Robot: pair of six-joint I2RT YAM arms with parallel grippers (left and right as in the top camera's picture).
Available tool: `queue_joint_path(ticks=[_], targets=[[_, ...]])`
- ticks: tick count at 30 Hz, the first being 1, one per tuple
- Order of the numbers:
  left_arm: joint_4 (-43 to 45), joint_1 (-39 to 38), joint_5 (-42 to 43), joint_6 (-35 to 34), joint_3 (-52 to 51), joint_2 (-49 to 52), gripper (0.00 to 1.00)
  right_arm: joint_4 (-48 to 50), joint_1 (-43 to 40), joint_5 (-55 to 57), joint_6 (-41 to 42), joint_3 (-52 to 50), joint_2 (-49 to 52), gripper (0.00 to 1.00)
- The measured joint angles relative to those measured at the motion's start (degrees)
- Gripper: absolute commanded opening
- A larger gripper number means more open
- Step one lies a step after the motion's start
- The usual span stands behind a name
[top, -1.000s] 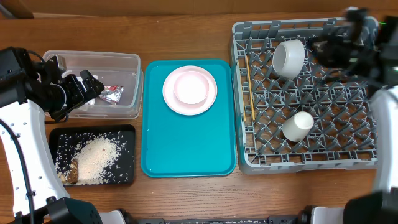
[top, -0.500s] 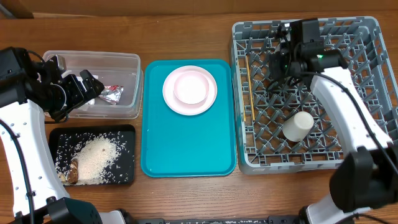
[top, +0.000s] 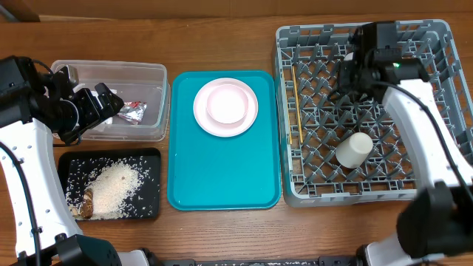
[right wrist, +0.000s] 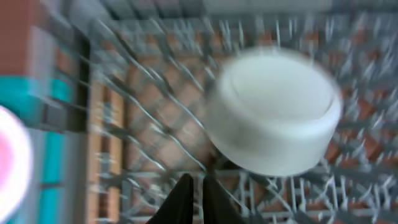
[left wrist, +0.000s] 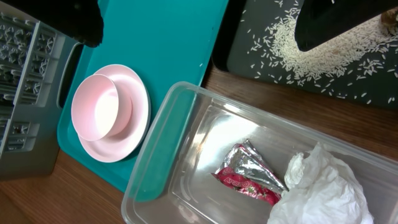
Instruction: Sort waste into correct bins and load items into the dishwasher
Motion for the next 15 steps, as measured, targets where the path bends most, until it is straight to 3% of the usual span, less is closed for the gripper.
queue_joint_path(ticks=[7,15], targets=[[0.02,0.00,0.00,0.00,0.00,0.00,1.00,9.31,0.22,-0.15,2.62,2.25,-7.19,0.09],[0.02,0.00,0.00,0.00,0.00,0.00,1.00,11.47,-2.29,-0.15,3.67,2.47,-2.03,0.19]])
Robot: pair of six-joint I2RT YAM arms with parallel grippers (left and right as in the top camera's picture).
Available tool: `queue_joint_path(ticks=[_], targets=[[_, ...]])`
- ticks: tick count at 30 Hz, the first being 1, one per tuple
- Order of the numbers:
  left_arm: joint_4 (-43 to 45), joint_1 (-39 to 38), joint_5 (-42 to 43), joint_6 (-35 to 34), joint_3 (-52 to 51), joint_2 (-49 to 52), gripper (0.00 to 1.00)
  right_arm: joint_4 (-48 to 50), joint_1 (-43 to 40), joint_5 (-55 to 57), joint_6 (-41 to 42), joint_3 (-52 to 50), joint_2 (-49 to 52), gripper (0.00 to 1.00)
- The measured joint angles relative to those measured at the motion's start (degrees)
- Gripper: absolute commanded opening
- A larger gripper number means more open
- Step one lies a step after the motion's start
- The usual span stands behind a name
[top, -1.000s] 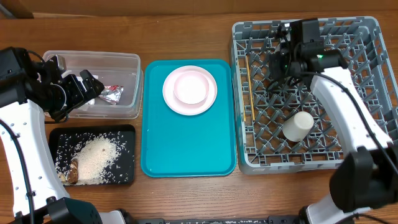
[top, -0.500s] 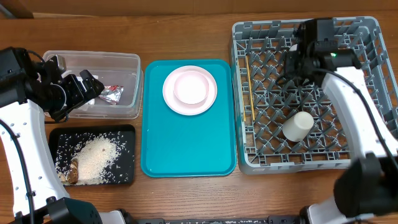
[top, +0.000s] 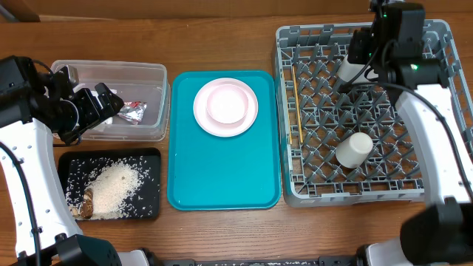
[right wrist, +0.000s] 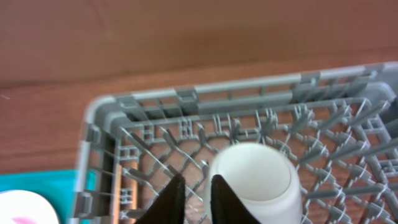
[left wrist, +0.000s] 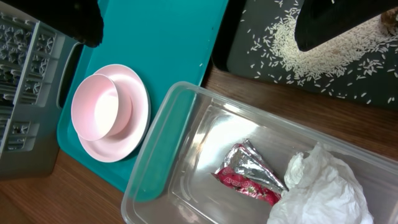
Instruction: Sort waste into correct bins and load items into the dishwasher
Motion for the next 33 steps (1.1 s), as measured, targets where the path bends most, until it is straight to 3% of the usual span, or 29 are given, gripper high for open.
queue_joint_path(ticks=[10,33], targets=[[0.00,0.00,0.00,0.00,0.00,0.00,1.00,-3.78,-5.46,-2.05,2.47,-0.09,12.39,0.19],[-0.02,0.00,0.00,0.00,0.00,0.00,1.00,-7.54,-5.44,-3.45,2.80,-0.44,11.26,0.21]])
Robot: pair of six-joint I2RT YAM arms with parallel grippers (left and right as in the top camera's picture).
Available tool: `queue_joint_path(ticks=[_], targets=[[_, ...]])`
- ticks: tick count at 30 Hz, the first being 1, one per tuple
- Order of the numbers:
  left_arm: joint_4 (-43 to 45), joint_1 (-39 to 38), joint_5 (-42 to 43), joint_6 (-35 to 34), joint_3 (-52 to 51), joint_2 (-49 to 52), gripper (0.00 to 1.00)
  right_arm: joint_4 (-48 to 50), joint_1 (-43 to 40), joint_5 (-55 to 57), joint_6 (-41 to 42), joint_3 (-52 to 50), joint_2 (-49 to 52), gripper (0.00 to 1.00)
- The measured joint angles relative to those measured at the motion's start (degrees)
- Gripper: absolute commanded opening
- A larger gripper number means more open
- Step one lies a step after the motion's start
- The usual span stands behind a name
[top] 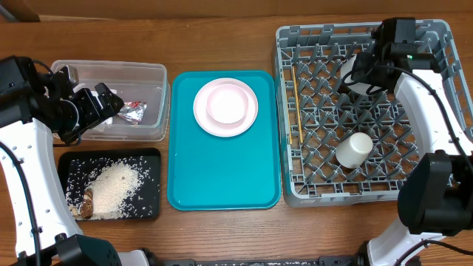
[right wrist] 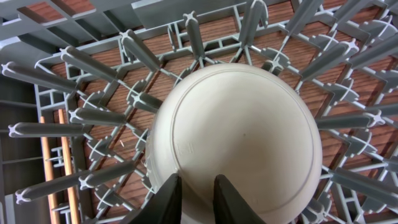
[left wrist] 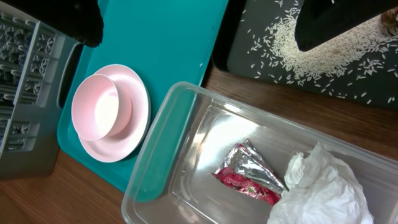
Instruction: Sort waste into correct bins and load items into the dishwasher
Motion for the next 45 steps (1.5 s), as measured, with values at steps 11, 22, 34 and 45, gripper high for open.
queue_joint_path(ticks=[11,22,34,45], targets=[[0.04,0.00,-0.02,0.00,0.00,-0.02,1.00,-9.27,0.07,2.95,0.20,8.63,0.55,0.43],[0.02,0.00,0.00,0.00,0.00,0.00,1.00,-15.28,0.94,1.22,0.17,18.32,0.15,0.37],[0.00,0.00,0.00,0.00,0.00,0.00,1.00,-12.22,0.94,0.92,0.20,7.17,0.39,0.19],[0.02,0.00,0.00,0.00,0.00,-0.02,1.00,-1.03,1.20,-0.07,0.20,0.96,0.74,0.20]])
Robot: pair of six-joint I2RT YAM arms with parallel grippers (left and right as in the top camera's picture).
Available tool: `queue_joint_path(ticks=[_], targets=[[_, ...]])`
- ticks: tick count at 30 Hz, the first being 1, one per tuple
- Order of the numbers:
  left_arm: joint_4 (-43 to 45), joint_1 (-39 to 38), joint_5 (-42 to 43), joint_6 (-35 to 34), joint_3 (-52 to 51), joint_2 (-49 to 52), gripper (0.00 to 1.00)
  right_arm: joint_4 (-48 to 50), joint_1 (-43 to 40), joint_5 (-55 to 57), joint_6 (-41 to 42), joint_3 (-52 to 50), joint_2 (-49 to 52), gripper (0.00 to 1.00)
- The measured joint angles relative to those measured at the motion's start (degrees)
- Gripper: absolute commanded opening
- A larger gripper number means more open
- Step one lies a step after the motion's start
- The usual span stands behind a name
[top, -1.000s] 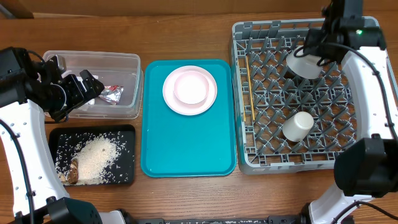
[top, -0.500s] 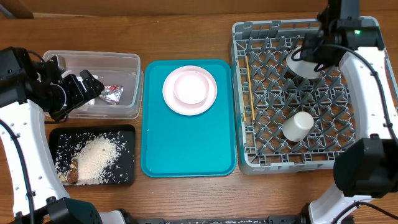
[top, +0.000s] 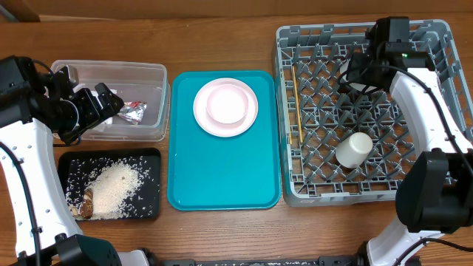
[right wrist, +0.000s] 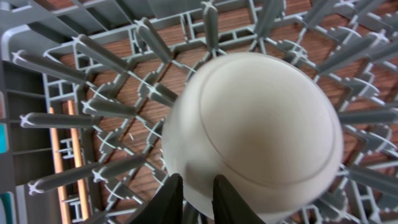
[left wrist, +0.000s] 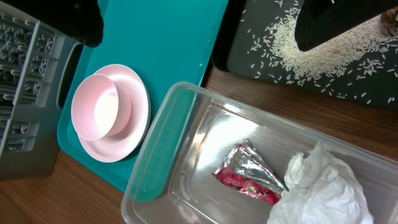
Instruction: Sort waste into correct bins and load items into the dishwasher
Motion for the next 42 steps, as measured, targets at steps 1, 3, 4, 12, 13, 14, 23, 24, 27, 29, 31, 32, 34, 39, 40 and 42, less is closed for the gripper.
queue_joint_path(ticks=[1,3,4,12,13,14,23,24,27,29,31,32,34,39,40,42], targets=[[0.00,0.00,0.00,0.00,0.00,0.00,1.00,0.28,0.04,-0.15,0.00,-0.13,0.00,0.21],[-0.02,0.00,0.00,0.00,0.00,0.00,1.00,1.09,0.11,-0.39,0.00,-0.37,0.00,0.24],[0.00,0.00,0.00,0.00,0.00,0.02,1.00,1.55,0.13,-0.57,0.04,-0.48,0.00,0.24],[0.00,-0.02,0.00,0.00,0.00,0.00,1.00,0.92,0.33,-2.29,-0.04,-0.15,0.00,0.39],[0.00,0.00,0.00,0.00,0.00,0.02,1.00,-0.35,0.42,-3.32,-0.09,0.35,0.00,0.40],[-0.02,0.00,-0.02,0.00,0.00,0.02,1.00,-1.33,0.55,-4.48,-0.07,0.85,0.00,0.41],[0.00,-0.02,0.00,0.00,0.00,0.00,1.00,-5.05,8.44,-16.63,-1.09,5.38,-2.21,0.45],[0.00,0.00,0.00,0.00,0.00,0.02,1.00,-5.55,10.19,-17.16,-1.22,5.40,-2.58,0.46],[0.00,0.00,0.00,0.00,0.00,0.02,1.00,-5.92,15.17,-17.29,-1.53,5.38,-2.86,0.49],[0.00,0.00,0.00,0.00,0.00,0.00,1.00,-5.68,18.36,-15.91,-1.53,4.72,-2.86,0.52],[0.02,0.00,-0.02,0.00,0.00,0.02,1.00,-4.87,21.09,-13.64,-1.64,3.45,-2.86,0.54],[-0.02,0.00,-0.02,0.00,0.00,0.00,1.00,-4.31,22.51,-12.41,-1.64,2.58,-2.86,0.55],[0.00,0.00,0.00,0.00,0.00,0.00,1.00,-2.95,25.03,-10.93,-1.68,0.94,-2.86,0.56],[0.00,0.00,0.00,0.00,0.00,0.00,1.00,3.06,30.18,-8.28,-1.73,-2.99,-2.86,0.61],[0.00,0.00,-0.02,0.00,0.00,0.02,1.00,4.90,31.21,-7.41,-1.73,-4.20,-2.86,0.63],[0.00,0.00,0.00,0.00,0.00,0.00,1.00,8.33,31.91,-6.27,-1.60,-6.23,-2.95,0.64]])
